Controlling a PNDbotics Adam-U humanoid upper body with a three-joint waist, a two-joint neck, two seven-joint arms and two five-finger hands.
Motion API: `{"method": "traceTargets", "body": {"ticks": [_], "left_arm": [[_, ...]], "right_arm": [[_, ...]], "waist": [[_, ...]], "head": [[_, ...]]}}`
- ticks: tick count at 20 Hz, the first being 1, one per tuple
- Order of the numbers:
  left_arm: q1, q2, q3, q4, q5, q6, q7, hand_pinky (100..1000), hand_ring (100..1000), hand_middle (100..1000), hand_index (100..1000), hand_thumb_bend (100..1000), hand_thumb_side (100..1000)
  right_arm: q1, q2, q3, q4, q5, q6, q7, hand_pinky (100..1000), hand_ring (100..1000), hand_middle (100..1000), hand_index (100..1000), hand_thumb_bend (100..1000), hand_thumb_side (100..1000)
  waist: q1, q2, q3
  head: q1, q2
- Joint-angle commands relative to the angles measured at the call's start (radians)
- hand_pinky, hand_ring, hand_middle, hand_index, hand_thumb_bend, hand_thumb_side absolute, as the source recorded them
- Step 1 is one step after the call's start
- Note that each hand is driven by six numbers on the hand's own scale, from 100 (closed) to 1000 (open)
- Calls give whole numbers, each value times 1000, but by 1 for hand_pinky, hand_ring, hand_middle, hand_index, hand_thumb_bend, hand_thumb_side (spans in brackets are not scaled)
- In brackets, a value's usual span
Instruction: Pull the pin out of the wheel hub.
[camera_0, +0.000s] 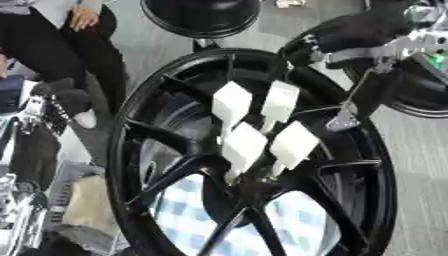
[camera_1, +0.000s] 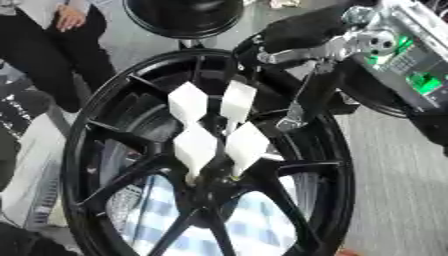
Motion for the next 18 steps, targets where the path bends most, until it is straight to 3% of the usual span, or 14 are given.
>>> {"method": "traceTargets", "body": {"ticks": [1, 10, 18], "left_arm": [[-9, 19, 2, -12, 0, -1, -5, 890, 777, 646, 802, 100, 818], [-15, 18, 1, -14, -1, 0, -8, 891, 777, 647, 802, 100, 819], [-24, 20, 1, -18, -3, 0, -9, 892, 778, 648, 802, 100, 819]], "right_arm": [[-21, -17, -24, -14, -21, -112, 116, 928, 904, 847, 893, 426, 355], [-23, 1, -28, 11, -21, -103, 116, 920, 886, 824, 877, 365, 225], [-15, 5, -25, 34, -14, -114, 116, 919, 883, 820, 875, 363, 225]], "waist": [[8, -15, 1], [4, -3, 11], [-1, 13, 22]], "head": [[0, -12], [0, -19], [-2, -28]]}}
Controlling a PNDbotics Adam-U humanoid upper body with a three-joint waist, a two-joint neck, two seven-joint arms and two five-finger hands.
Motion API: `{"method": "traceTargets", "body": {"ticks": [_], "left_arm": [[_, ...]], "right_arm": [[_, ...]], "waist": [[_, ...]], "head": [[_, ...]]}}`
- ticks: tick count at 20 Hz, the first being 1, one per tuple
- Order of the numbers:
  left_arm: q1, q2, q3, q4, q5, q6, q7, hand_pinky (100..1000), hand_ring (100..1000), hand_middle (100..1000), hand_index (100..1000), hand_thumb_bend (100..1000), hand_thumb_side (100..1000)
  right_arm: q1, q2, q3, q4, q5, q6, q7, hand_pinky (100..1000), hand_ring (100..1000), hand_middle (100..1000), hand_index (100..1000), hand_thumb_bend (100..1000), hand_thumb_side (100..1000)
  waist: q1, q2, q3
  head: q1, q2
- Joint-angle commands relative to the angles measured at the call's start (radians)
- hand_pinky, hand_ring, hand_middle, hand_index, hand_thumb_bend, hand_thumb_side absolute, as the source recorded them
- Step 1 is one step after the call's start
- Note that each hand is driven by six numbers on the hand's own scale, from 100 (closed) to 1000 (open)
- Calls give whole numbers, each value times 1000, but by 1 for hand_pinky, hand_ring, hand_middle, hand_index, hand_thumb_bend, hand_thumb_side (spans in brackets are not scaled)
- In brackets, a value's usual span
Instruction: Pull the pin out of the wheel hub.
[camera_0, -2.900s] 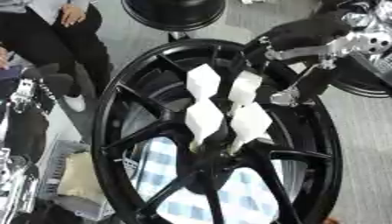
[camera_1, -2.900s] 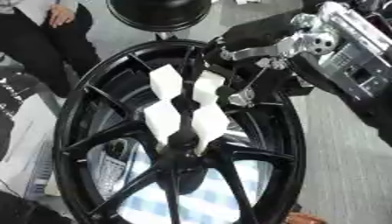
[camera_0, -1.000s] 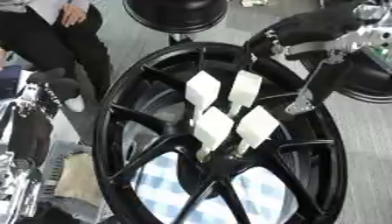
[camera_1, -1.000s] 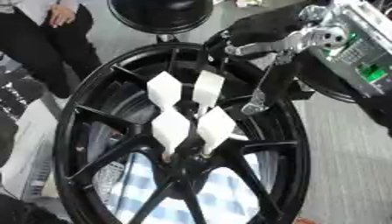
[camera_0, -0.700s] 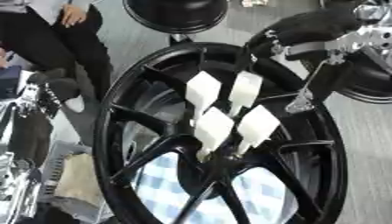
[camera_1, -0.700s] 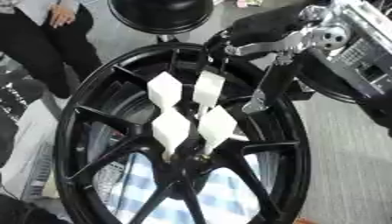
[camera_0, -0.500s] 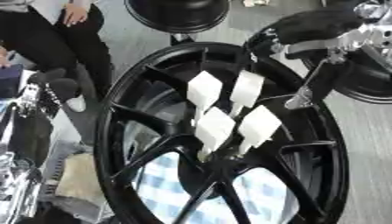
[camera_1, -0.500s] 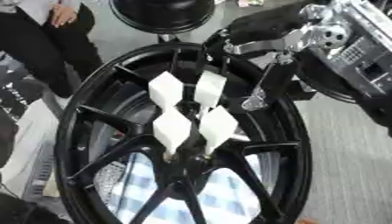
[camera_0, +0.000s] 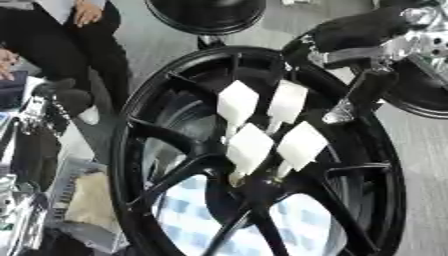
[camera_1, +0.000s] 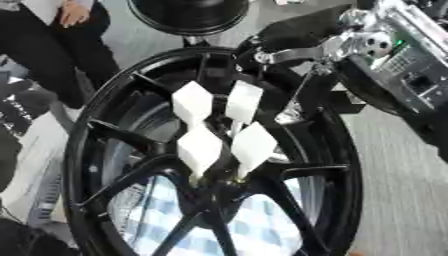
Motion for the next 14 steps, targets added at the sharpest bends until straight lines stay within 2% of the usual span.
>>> {"method": "traceTargets", "body": {"ticks": [1, 8, 14], "left_arm": [[-12, 20, 2, -18, -3, -2, -3, 892, 778, 648, 802, 100, 820], [-16, 20, 2, -20, -5, 0, -3, 893, 778, 648, 803, 100, 823], [-19, 20, 1, -20, -4, 1, -4, 893, 778, 649, 803, 100, 823]], "right_arm": [[-6, -21, -15, 1, 5, -121, 112, 920, 883, 820, 875, 365, 225], [17, -37, -20, -9, -2, -126, 111, 916, 872, 795, 856, 317, 206], [16, -32, -19, -13, -43, -107, 84, 900, 838, 686, 775, 176, 207]], "waist": [[5, -13, 2], [1, -1, 8], [1, -1, 10]], "head": [[-2, -19], [-2, -21], [-2, -21]]}}
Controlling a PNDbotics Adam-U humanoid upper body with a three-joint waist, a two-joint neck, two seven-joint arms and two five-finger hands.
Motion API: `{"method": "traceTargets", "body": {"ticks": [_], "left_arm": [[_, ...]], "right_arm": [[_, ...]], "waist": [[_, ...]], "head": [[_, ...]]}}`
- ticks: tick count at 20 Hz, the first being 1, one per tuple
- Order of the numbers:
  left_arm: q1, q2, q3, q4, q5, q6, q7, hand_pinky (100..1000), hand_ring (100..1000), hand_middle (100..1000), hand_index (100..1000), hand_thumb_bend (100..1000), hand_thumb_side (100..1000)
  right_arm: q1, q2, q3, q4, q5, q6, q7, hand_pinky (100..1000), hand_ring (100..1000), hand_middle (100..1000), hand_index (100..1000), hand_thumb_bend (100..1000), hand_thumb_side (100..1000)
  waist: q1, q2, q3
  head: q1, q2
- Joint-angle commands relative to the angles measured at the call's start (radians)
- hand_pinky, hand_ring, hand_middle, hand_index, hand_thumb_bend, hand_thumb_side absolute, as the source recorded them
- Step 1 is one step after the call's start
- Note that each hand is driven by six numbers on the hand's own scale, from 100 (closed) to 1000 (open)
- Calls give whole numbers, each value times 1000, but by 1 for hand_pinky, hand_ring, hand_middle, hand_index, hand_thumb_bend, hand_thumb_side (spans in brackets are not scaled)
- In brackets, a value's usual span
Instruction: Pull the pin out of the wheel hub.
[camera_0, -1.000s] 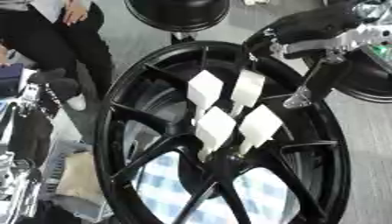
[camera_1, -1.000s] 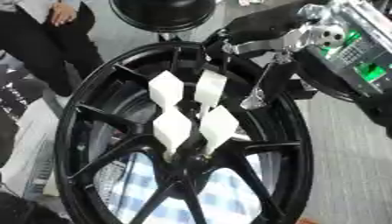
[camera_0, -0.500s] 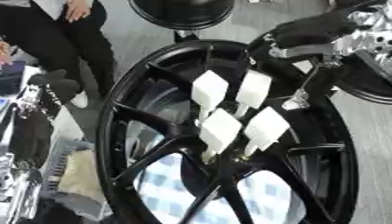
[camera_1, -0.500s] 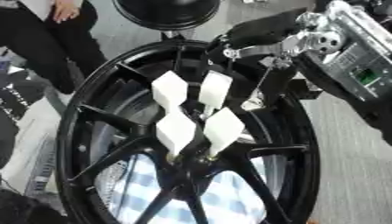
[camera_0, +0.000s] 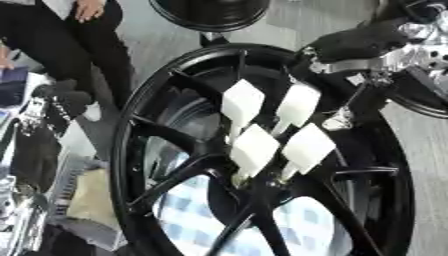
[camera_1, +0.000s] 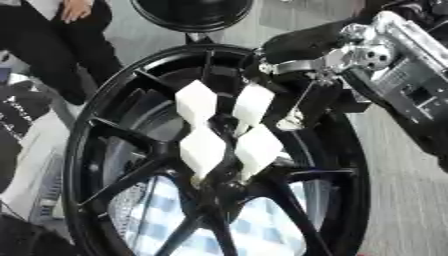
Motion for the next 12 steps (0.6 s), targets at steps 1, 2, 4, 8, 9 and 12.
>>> {"method": "traceTargets", "body": {"ticks": [1, 2, 4, 8, 9, 12], "left_arm": [[-10, 20, 1, -19, 0, 0, -3, 893, 778, 649, 803, 100, 823], [-10, 20, 1, -19, 1, 1, -3, 893, 778, 649, 803, 100, 823], [-11, 21, 0, -19, 1, 1, -5, 894, 778, 649, 803, 100, 822], [-12, 21, -1, -18, 3, 1, -6, 894, 778, 649, 803, 100, 823], [-11, 21, -1, -18, 3, 2, -6, 894, 778, 649, 803, 100, 823], [-11, 21, -1, -18, 3, 2, -7, 894, 779, 649, 803, 100, 823]], "right_arm": [[-15, -28, -15, -17, -28, -95, 83, 898, 832, 671, 764, 145, 203], [-16, -27, -16, -18, -34, -89, 72, 895, 827, 658, 755, 125, 204], [-17, -27, -18, -21, -38, -79, 47, 888, 809, 604, 713, 100, 214], [-17, -25, -19, -17, -29, -61, -10, 876, 775, 488, 617, 100, 216], [-17, -24, -19, -16, -28, -57, -23, 872, 766, 459, 589, 100, 229], [-19, -19, -18, -10, -45, -40, -51, 867, 747, 419, 527, 100, 247]], "waist": [[7, -17, 0], [6, -18, 0], [6, -19, 0], [6, -19, 1], [6, -20, 0], [6, -21, 0]], "head": [[-1, -13], [-1, -14], [0, -15], [0, -17], [-1, -17], [-1, -16]]}}
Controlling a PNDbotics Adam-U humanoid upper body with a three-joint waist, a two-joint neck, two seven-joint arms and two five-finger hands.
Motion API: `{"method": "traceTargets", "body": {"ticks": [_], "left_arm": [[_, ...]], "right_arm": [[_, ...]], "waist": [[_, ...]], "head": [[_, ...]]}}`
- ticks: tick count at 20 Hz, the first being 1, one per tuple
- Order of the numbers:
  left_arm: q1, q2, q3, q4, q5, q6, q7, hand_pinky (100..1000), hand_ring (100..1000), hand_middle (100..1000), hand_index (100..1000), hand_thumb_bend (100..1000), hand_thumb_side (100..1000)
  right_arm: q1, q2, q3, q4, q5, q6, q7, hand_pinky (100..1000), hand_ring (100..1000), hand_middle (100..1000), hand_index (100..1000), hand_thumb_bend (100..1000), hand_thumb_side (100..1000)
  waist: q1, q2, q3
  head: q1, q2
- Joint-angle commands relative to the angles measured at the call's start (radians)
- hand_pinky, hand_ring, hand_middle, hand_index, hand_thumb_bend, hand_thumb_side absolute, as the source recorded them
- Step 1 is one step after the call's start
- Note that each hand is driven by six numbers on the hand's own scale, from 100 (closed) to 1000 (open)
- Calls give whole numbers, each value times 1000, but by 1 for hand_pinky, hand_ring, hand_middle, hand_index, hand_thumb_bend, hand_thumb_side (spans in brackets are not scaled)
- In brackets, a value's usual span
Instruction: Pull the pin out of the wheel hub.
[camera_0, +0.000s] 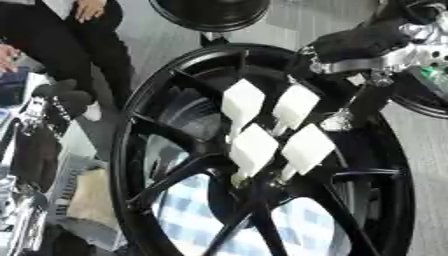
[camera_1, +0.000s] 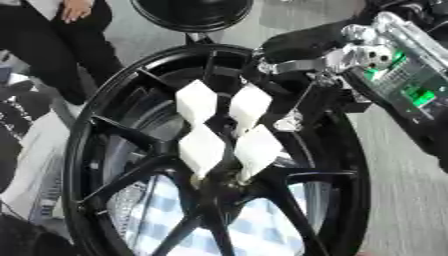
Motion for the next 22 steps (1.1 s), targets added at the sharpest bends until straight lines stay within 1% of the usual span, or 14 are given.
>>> {"method": "traceTargets", "body": {"ticks": [1, 5, 6, 7, 8, 10, 11, 12, 14, 17, 19, 22], "left_arm": [[-11, 21, -1, -17, 2, -1, -3, 894, 779, 649, 803, 100, 823], [-9, 21, 1, -16, 2, -1, -2, 895, 779, 650, 804, 100, 823], [-7, 21, 2, -15, 2, 0, -2, 895, 779, 650, 804, 100, 823], [-5, 21, 2, -15, 2, 0, -2, 895, 779, 650, 804, 100, 823], [-4, 22, 3, -14, 2, 0, -1, 895, 779, 650, 804, 100, 823], [1, 22, 5, -14, 0, -1, 0, 895, 779, 650, 803, 100, 822], [4, 23, 7, -13, -1, -1, 1, 895, 779, 650, 804, 100, 822], [7, 24, 9, -13, -2, -1, 3, 895, 779, 650, 804, 100, 821], [12, 25, 12, -12, -4, -2, 6, 896, 779, 650, 804, 100, 821], [19, 26, 17, -11, -6, -3, 11, 896, 779, 650, 804, 100, 820], [22, 27, 21, -11, -7, -3, 15, 896, 779, 650, 804, 100, 820], [26, 26, 28, -12, -9, -5, 21, 896, 779, 650, 804, 100, 818]], "right_arm": [[-22, -18, -20, -10, -31, -1, -16, 865, 744, 417, 522, 100, 254], [-32, -25, -40, -16, -67, 36, -37, 866, 739, 414, 513, 100, 241], [-34, -30, -52, -21, -81, 46, -45, 867, 737, 414, 509, 100, 271], [-36, -37, -64, -26, -95, 56, -53, 867, 738, 415, 509, 100, 232], [-37, -47, -77, -32, -107, 66, -59, 867, 738, 419, 512, 100, 232], [-34, -73, -106, -48, -126, 83, -73, 869, 738, 427, 519, 100, 225], [-28, -91, -123, -58, -136, 91, -83, 870, 738, 430, 521, 100, 239], [-20, -110, -139, -70, -147, 99, -94, 870, 738, 432, 522, 100, 220], [7, -157, -171, -94, -167, 113, -114, 871, 738, 441, 529, 100, 219], [89, -244, -230, -129, -194, 131, -149, 872, 739, 452, 537, 100, 216], [177, -310, -286, -148, -205, 146, -185, 872, 739, 457, 541, 100, 212], [316, -381, -374, -168, -220, 167, -251, 873, 738, 460, 546, 100, 196]], "waist": [[8, -21, 0], [9, -26, -5], [10, -28, -8], [10, -30, -10], [11, -32, -13], [12, -36, -20], [13, -39, -24], [13, -41, -29], [14, -45, -38], [15, -51, -51], [16, -55, -60], [20, -57, -70]], "head": [[-1, -12], [2, -9], [3, -7], [4, -6], [5, -5], [7, -2], [9, 0], [11, 3], [16, 5], [24, 9], [31, 10], [34, 11]]}}
